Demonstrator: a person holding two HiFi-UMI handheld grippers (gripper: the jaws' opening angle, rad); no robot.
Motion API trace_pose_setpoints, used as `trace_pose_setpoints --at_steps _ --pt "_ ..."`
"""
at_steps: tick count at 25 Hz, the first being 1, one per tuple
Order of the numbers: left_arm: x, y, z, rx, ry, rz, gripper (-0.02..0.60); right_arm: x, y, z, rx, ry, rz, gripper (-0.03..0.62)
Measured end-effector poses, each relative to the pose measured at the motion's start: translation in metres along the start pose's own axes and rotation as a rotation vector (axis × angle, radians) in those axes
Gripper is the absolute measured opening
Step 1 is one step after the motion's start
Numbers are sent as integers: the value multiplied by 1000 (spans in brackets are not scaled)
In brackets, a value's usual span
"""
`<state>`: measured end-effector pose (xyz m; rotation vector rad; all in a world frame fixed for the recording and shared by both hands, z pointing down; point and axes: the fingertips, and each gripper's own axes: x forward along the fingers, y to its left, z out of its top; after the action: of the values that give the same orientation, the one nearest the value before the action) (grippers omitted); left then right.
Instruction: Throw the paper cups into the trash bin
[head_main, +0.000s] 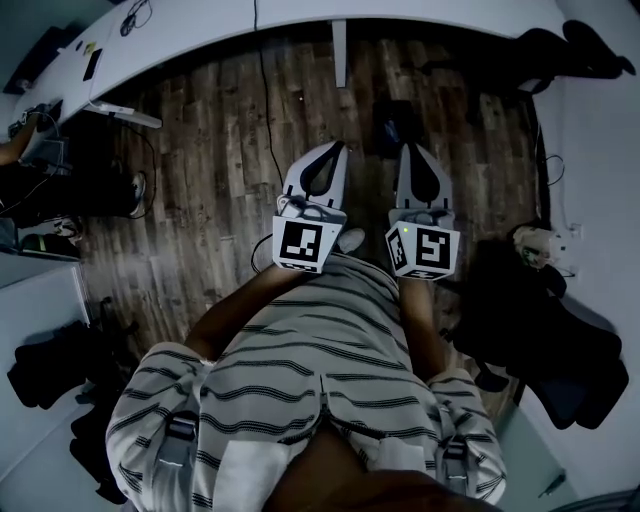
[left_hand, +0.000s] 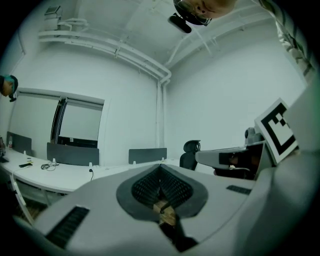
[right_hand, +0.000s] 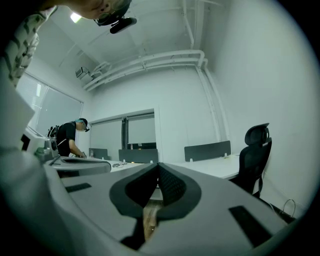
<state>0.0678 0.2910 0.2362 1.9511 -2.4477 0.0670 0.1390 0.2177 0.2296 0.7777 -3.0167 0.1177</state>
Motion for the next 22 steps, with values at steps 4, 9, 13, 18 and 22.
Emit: trace_pose_setpoints --at_steps 4,9,13,18,22 --pt "3 0 1 0 7 8 23 1 -1 -1 9 7 6 9" --pt "8 -1 -2 1 11 -5 23 8 1 -4 12 10 19 9" --pt "24 7 0 -5 -1 -7 23 24 -3 0 1 7 22 9" --pt "50 19 3 -13 -16 -2 23 49 -14 6 -12 -1 17 9" --pt "71 36 1 -21 -7 6 23 76 -22 6 -4 1 10 9"
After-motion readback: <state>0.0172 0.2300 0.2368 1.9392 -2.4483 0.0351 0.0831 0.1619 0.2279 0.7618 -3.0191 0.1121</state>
